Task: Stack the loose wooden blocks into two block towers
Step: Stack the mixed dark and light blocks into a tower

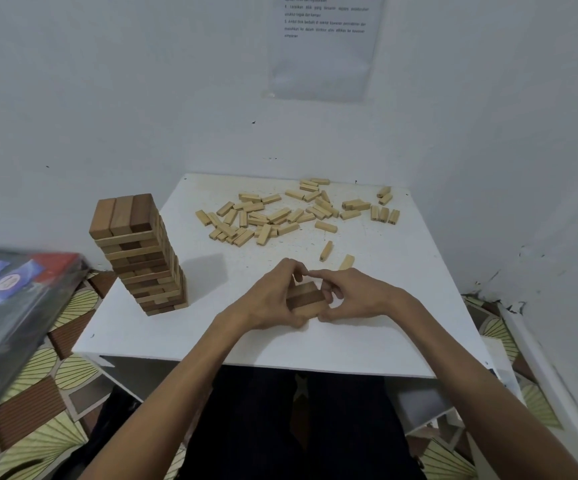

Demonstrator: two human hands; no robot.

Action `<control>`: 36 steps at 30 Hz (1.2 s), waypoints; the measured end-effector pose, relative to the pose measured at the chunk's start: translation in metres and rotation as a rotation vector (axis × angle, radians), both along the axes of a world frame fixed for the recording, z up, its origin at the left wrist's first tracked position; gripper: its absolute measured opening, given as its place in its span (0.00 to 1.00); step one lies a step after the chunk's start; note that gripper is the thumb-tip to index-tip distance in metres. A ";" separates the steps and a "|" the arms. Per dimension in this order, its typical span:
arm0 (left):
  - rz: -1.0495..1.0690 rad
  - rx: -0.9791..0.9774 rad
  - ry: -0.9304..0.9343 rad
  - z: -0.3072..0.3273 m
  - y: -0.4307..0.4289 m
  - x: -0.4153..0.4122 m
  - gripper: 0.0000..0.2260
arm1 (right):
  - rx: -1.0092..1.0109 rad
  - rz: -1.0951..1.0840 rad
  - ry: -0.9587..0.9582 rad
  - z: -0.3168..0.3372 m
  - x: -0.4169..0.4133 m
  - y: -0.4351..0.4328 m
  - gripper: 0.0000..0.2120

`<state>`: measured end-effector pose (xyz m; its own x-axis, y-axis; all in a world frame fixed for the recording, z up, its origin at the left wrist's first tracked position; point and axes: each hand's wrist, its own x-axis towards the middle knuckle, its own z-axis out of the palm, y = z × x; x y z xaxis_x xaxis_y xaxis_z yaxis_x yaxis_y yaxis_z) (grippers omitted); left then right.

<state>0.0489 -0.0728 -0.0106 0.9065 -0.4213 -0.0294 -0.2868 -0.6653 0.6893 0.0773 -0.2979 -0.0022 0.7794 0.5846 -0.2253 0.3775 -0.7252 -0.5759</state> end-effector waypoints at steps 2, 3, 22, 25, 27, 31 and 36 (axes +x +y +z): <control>-0.028 -0.042 0.051 0.001 0.009 0.002 0.36 | -0.008 0.009 -0.016 0.000 -0.003 0.001 0.36; -0.034 -0.035 0.047 0.001 0.013 0.001 0.37 | -0.006 0.003 -0.023 0.000 -0.005 0.002 0.34; -0.080 0.306 0.018 0.007 0.014 -0.003 0.27 | -0.041 -0.090 0.016 -0.004 -0.018 0.004 0.32; -0.091 0.324 0.043 0.009 0.013 -0.003 0.27 | -0.020 -0.096 0.007 -0.005 -0.019 0.003 0.32; -0.106 0.336 0.040 0.007 0.013 -0.002 0.27 | -0.005 -0.098 0.009 -0.004 -0.020 0.003 0.33; -0.129 0.345 0.026 0.004 0.015 0.000 0.26 | 0.029 -0.120 0.010 -0.006 -0.023 0.002 0.34; -0.138 0.312 0.016 0.002 0.018 0.001 0.25 | 0.061 -0.151 -0.008 -0.008 -0.028 0.003 0.33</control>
<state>0.0495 -0.0548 -0.0090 0.8399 -0.5085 -0.1897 -0.3797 -0.8003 0.4640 0.0497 -0.2949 -0.0098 0.8612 0.4728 -0.1863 0.2713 -0.7377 -0.6183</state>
